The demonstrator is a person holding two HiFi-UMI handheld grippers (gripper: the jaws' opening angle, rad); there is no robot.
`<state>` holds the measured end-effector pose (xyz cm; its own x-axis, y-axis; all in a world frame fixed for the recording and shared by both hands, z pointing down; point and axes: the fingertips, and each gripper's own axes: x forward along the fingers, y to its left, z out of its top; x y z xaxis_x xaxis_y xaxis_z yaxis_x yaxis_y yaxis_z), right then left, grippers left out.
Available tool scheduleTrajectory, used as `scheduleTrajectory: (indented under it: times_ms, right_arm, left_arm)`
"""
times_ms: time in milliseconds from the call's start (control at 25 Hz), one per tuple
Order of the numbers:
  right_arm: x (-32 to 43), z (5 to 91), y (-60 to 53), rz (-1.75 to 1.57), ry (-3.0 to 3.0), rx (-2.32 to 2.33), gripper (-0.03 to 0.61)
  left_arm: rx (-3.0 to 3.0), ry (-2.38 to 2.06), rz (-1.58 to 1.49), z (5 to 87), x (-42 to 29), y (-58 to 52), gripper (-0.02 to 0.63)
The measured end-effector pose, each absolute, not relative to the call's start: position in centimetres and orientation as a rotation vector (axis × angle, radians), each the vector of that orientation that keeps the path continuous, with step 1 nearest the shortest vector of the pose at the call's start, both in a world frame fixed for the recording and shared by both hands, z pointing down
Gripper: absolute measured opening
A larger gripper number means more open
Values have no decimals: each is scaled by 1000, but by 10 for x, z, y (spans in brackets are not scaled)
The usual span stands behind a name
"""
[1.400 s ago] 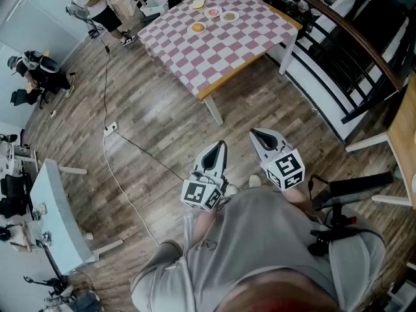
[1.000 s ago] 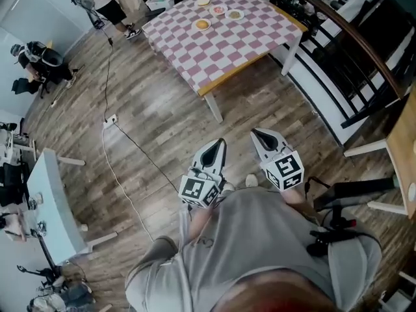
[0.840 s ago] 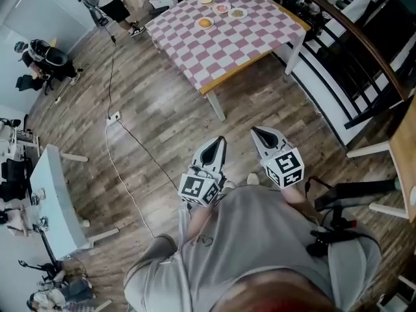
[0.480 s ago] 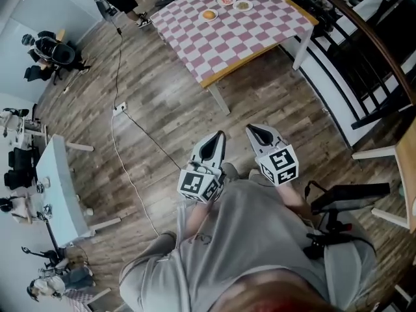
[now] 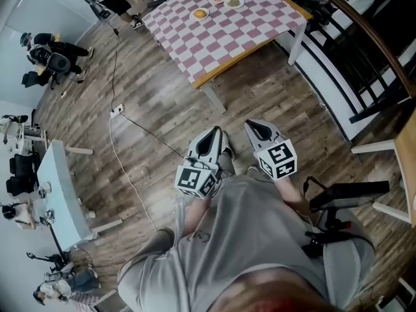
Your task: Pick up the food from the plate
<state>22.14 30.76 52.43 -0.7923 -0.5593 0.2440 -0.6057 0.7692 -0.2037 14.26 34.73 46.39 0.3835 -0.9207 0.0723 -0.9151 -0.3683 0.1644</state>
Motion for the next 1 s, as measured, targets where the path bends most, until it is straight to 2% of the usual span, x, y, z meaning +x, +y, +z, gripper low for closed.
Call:
scheduleTrajectory:
  times_ms: [320, 1000]
  right_arm:
    - [217, 537, 288, 436, -2760, 950, 14]
    - [153, 553, 209, 441, -2656, 932, 14]
  left_arm:
    - [2479, -1630, -59, 468, 140, 325, 9]
    - [2418, -1572, -176, 496, 70, 236, 9]
